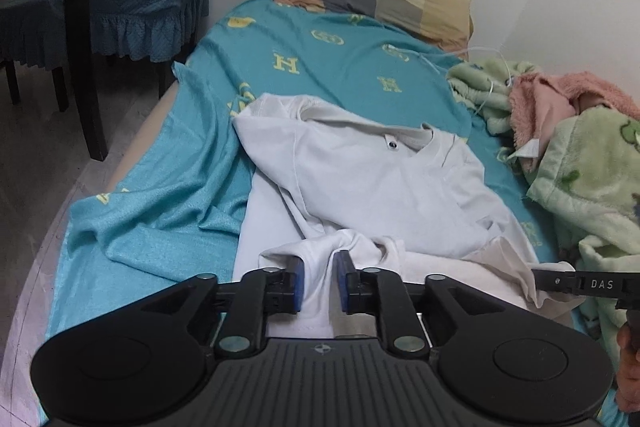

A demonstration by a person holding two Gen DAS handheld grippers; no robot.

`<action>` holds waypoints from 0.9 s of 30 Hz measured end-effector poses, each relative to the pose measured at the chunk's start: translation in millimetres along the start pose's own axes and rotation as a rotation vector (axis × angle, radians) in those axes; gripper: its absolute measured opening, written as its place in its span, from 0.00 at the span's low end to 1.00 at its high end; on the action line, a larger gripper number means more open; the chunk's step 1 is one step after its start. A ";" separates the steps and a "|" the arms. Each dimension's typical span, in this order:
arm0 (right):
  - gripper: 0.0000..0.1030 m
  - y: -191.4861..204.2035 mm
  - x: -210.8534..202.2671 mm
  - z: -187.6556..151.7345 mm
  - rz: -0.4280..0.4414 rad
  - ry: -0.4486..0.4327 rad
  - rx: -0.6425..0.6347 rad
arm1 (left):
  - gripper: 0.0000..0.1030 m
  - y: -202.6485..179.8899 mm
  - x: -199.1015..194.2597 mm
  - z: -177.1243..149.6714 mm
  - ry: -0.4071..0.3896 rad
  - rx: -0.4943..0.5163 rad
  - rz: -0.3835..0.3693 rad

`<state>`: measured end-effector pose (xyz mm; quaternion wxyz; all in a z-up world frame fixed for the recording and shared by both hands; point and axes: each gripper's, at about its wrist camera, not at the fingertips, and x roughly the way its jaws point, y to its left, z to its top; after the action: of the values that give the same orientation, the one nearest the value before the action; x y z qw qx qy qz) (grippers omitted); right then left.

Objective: Fold clothes

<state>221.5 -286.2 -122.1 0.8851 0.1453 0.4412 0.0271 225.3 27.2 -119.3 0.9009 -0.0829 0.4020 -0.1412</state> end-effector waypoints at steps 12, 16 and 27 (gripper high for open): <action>0.61 31.3 -97.2 -29.5 0.053 -0.197 -0.070 | 0.87 -42.9 -127.8 -20.7 -0.219 0.068 0.087; 0.61 40.4 -131.3 -49.1 0.041 -0.261 -0.102 | 0.93 -53.9 -159.6 -44.0 -0.245 0.093 0.089; 0.61 51.3 -176.7 -95.9 0.011 -0.372 -0.126 | 0.97 -74.3 -203.7 -104.0 -0.265 0.199 0.093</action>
<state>42.3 -245.9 -25.6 0.9586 0.0944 0.2668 0.0323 3.8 18.5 -25.9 0.9554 0.0075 0.2670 -0.1261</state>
